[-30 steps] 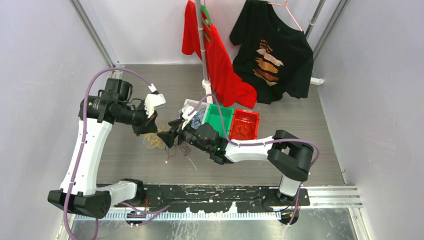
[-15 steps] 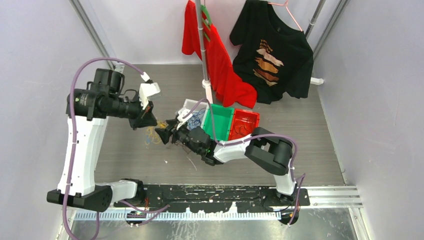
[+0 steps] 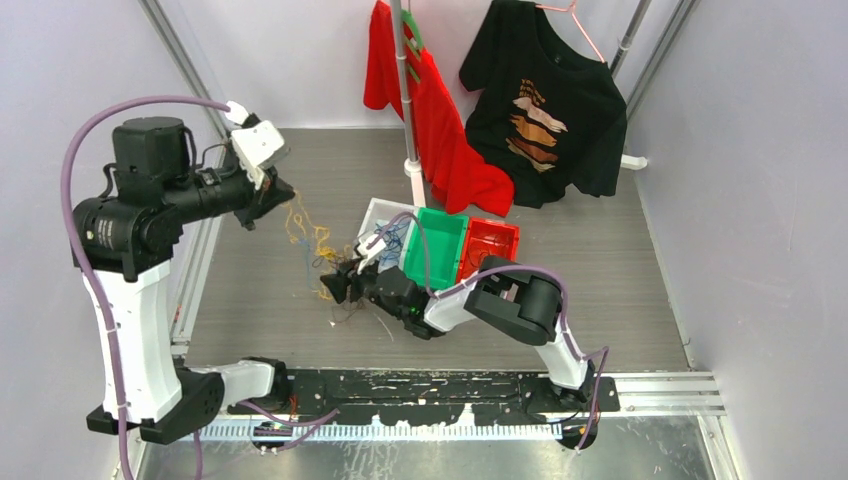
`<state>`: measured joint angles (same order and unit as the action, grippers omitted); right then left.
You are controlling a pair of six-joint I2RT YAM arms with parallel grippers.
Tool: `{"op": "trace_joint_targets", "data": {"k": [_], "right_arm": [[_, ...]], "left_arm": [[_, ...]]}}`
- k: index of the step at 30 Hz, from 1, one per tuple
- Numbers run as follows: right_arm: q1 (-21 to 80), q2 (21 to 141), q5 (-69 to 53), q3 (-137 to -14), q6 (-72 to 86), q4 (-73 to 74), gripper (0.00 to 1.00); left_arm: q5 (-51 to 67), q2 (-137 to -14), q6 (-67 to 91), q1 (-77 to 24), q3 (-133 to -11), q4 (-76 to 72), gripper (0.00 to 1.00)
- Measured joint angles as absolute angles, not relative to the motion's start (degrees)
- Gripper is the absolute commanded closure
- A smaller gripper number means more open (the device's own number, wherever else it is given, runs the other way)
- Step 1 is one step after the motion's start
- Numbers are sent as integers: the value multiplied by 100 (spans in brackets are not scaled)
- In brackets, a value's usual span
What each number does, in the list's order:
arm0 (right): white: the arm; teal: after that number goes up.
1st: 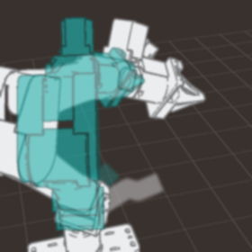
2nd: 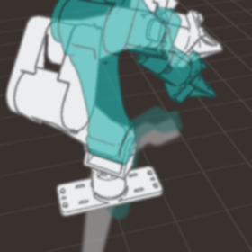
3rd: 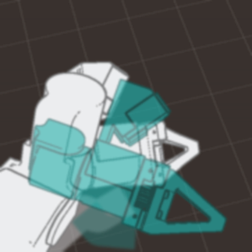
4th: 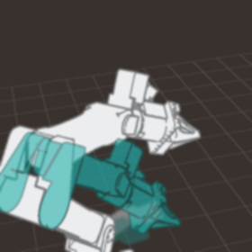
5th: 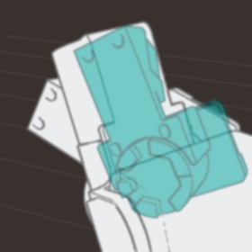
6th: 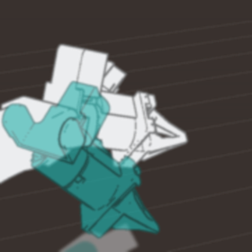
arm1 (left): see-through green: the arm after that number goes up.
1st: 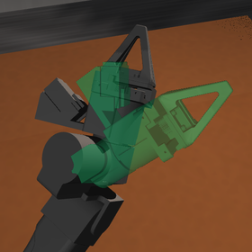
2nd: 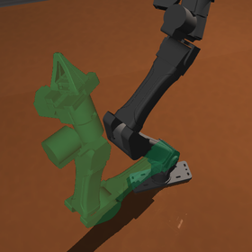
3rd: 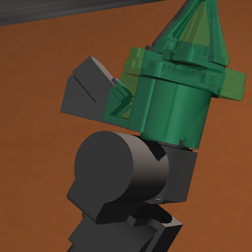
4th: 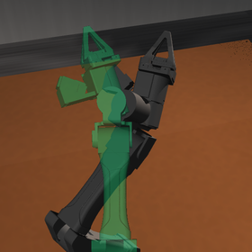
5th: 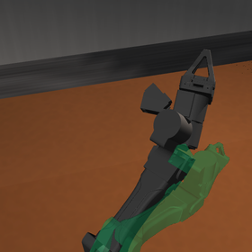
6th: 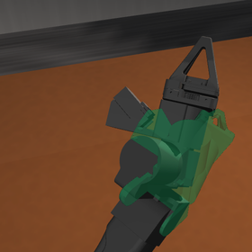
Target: Untangle the cables
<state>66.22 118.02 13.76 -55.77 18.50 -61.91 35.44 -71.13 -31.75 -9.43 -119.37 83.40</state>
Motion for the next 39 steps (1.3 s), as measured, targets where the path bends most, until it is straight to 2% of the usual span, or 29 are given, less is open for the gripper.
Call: {"op": "trace_joint_targets", "data": {"k": [8, 17, 21, 26, 32, 39], "right_arm": [[6792, 12119, 1212, -5577, 2021, -6202, 55], [6982, 12451, 1127, -5603, 2143, -6082, 54], [7002, 12529, 1122, -5601, 2193, -6071, 39], [7000, 12470, 1111, -5520, 2143, -5970, 25], [6890, 11467, 672, -5339, 2112, -5227, 11], [6724, 9736, 23, -5387, 1909, -4488, 8]], "left_arm": [[2215, -6591, -2860, -943, -11548, 6329, 100], [954, -6300, -2880, -943, -11085, 4104, 100], [582, -6305, -2897, -943, -11043, 3282, 100], [928, -6158, -2919, -943, -10932, 3258, 100], [1428, -5566, -3046, -943, -10036, 3575, 100], [1914, -5166, -3474, -943, -9443, 4246, 100]]}}
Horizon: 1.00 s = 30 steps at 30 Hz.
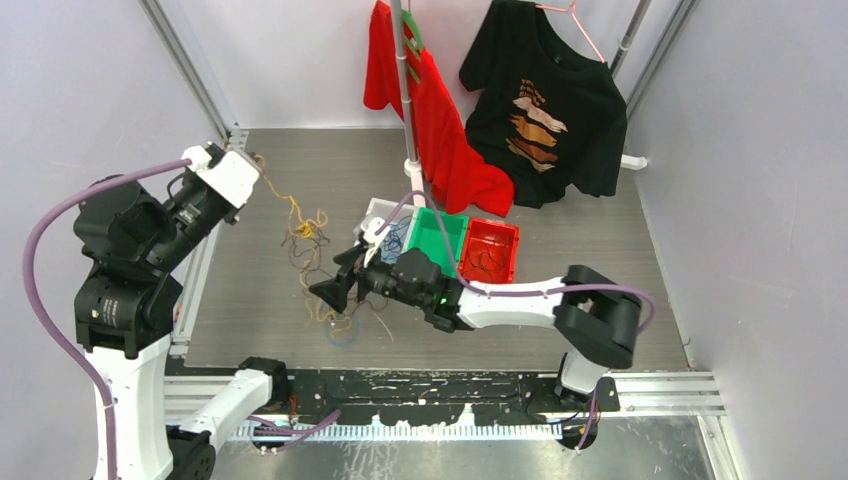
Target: Untangle the cables
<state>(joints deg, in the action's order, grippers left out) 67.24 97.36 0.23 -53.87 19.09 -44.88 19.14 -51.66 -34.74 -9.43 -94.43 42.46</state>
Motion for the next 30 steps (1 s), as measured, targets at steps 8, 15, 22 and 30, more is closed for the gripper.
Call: {"op": "trace_joint_targets", "data": {"k": [8, 15, 22, 30], "right_arm": [[6226, 8801, -523, -5808, 1726, -3671, 9], [5776, 8978, -1015, -6934, 1726, -3459, 14], [5811, 9555, -1503, -7575, 1894, -3605, 23], [5815, 9981, -1769, -7522, 2228, -3649, 34]], "left_arm": [[2668, -5133, -3809, -943, -9365, 5103, 100], [3223, -5059, -3785, -943, -9365, 5524, 100], [3476, -5081, -3625, -943, -9376, 5690, 100], [3566, -5103, -3564, -943, -9470, 5706, 100]]}}
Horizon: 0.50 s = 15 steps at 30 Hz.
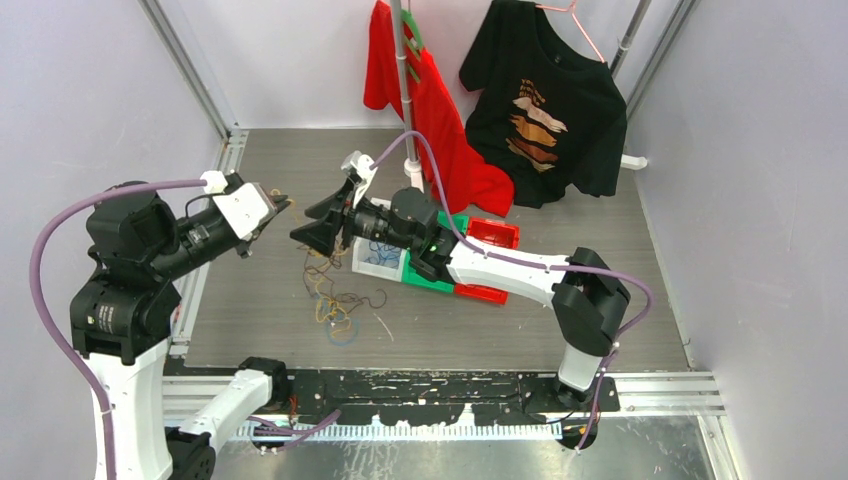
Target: Untangle the cables
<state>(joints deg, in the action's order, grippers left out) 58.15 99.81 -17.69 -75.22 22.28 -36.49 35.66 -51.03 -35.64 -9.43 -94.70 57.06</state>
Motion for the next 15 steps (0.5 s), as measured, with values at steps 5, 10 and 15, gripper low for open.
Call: {"op": "trace_joint_targets", "data": {"k": [5, 10, 15], "right_arm": [[5815, 9981, -1772, -7487, 2296, -3739, 36], [5815, 10132, -1719, -7345, 2388, -4130, 38], [5815, 10610, -1619, -7109, 2628, -4637, 43]], "left_arm": [[3616, -5131, -3363, -943, -9550, 5636, 100], [3741, -5282, -2943, -943, -9926, 5557, 100], [3824, -5492, -2421, -943, -10606, 5411, 100]]}}
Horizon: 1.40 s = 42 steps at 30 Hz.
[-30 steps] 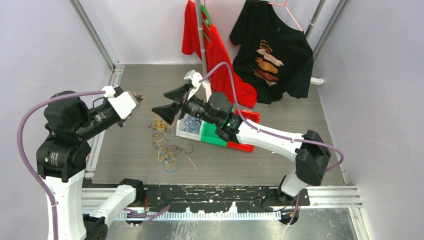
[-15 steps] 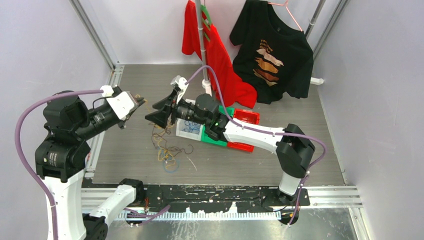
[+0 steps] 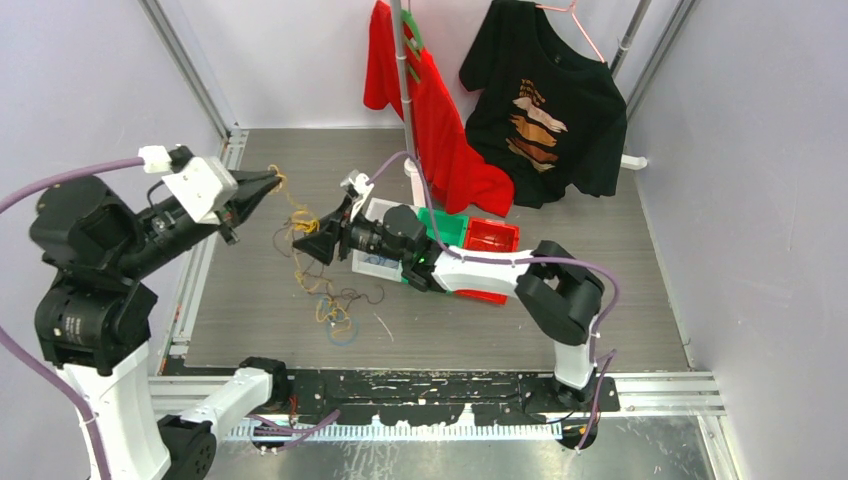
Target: Untangle the cables
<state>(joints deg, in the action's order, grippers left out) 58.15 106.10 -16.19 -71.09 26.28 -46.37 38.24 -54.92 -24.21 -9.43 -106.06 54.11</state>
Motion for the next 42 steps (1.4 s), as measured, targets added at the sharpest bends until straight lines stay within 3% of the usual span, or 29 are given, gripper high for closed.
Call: {"op": "trace_joint_targets", "data": {"k": [14, 21, 28, 42], "right_arm": [[5957, 11419, -899, -6471, 3081, -5553, 59], [6182, 11725, -497, -6005, 3197, -5977, 83], [6366, 12029, -193, -5500, 3234, -5994, 97], [6720, 12405, 725, -5223, 3107, -5817, 98]], "left_arm": [[3535, -5579, -1516, -943, -11537, 4469, 100], [2705, -5712, -1472, -943, -11537, 3514, 100], [1872, -5913, -1514, -943, -11585, 2381, 100], [685, -6941, -1977, -943, -12772, 355, 100]]}}
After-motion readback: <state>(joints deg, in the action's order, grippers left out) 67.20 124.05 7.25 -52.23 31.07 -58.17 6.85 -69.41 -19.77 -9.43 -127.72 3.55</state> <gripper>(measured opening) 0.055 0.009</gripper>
